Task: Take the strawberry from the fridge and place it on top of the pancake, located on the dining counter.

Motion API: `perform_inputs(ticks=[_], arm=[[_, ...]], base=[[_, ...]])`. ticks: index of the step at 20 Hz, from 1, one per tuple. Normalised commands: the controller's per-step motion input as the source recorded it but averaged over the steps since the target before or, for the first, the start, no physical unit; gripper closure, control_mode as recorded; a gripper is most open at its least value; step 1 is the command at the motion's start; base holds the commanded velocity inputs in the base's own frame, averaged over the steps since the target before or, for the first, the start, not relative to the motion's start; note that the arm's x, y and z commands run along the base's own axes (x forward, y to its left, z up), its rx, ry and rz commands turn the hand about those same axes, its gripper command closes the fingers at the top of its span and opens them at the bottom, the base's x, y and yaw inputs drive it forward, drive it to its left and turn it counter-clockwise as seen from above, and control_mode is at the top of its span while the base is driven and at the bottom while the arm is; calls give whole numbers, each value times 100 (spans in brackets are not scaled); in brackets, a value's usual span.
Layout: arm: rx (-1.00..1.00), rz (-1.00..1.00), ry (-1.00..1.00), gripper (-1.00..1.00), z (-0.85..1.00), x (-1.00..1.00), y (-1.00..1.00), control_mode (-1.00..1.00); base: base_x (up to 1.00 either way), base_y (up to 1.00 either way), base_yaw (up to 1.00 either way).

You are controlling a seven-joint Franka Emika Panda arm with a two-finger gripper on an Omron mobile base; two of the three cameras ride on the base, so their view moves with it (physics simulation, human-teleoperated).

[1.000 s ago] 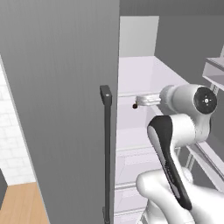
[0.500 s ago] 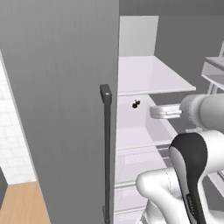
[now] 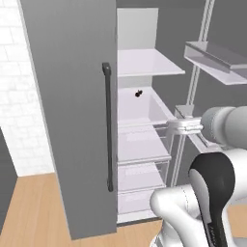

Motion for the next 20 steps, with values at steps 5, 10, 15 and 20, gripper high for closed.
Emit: perform_inputs(ticks=[5,10,15,20], arm=[[0,0,0,100,0,0,0,100],[0,0,0,100,0,0,0,100],[0,0,0,100,0,0,0,100],[0,0,0,100,0,0,0,100]], base=[[-100,-33,-11],[-94,-59,-45],[-27,-92,-57],[1,-100,-57]])
